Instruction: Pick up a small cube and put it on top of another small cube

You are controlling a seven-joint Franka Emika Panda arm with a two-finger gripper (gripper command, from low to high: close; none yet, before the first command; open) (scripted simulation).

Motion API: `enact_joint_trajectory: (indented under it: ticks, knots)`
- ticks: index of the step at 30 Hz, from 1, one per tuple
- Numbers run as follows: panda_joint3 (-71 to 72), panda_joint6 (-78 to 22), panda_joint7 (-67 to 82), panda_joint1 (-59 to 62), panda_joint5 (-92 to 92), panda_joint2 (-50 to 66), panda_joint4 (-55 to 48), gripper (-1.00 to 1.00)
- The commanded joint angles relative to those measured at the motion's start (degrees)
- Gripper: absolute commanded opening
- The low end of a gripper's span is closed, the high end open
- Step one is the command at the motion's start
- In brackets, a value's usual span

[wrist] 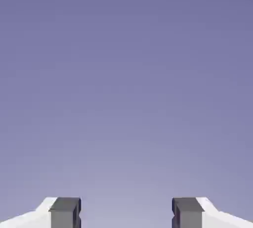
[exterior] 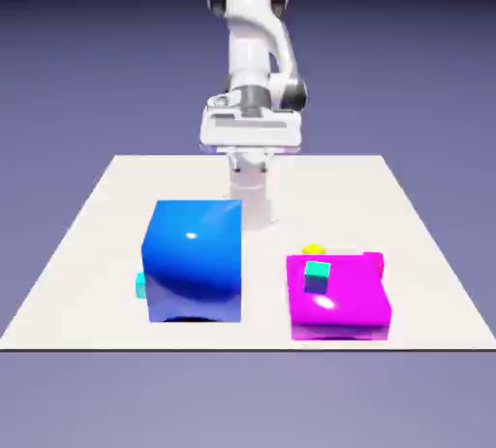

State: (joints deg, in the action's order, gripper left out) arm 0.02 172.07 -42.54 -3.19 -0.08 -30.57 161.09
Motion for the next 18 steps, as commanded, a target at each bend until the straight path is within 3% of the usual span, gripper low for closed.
enact_joint_trajectory:
  ticks: [1,18]
  knots:
    - [0.01,-1.61,-0.07,-2.08,-0.07,1.73,0.08,0.0]
    - [0.24,-27.71,-1.13,-35.76,-1.16,29.76,1.3,0.0]
